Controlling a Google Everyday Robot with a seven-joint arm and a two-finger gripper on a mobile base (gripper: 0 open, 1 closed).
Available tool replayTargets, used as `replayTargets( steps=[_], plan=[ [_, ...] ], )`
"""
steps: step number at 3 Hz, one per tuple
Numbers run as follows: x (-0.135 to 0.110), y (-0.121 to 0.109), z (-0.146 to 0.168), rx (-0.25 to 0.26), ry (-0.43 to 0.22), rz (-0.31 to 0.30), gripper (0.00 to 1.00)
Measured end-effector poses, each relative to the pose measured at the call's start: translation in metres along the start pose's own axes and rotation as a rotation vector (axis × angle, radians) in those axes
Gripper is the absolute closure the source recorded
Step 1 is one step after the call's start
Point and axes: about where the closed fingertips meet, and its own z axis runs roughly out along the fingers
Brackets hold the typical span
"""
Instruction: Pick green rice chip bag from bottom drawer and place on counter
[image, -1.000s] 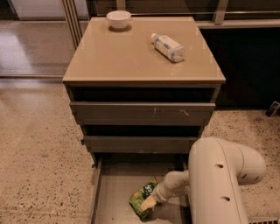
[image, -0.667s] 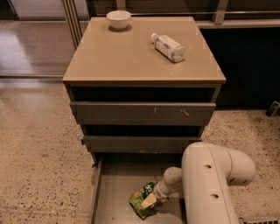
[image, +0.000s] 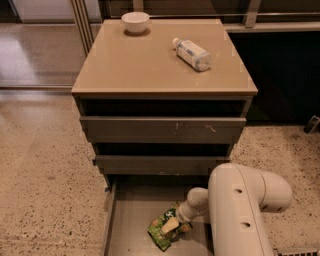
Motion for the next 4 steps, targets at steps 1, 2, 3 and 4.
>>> replayTargets(
  steps=[1,2,3,4],
  plan=[
    [0.0000,0.0000,0.0000,0.000,0.000,0.000,0.22],
    [0.0000,0.0000,0.0000,0.000,0.000,0.000,0.46],
    [0.0000,0.0001,0.0001,0.000,0.000,0.000,0.69],
    [0.0001,0.0001,0.0001,0.000,0.000,0.000,0.92]
  ],
)
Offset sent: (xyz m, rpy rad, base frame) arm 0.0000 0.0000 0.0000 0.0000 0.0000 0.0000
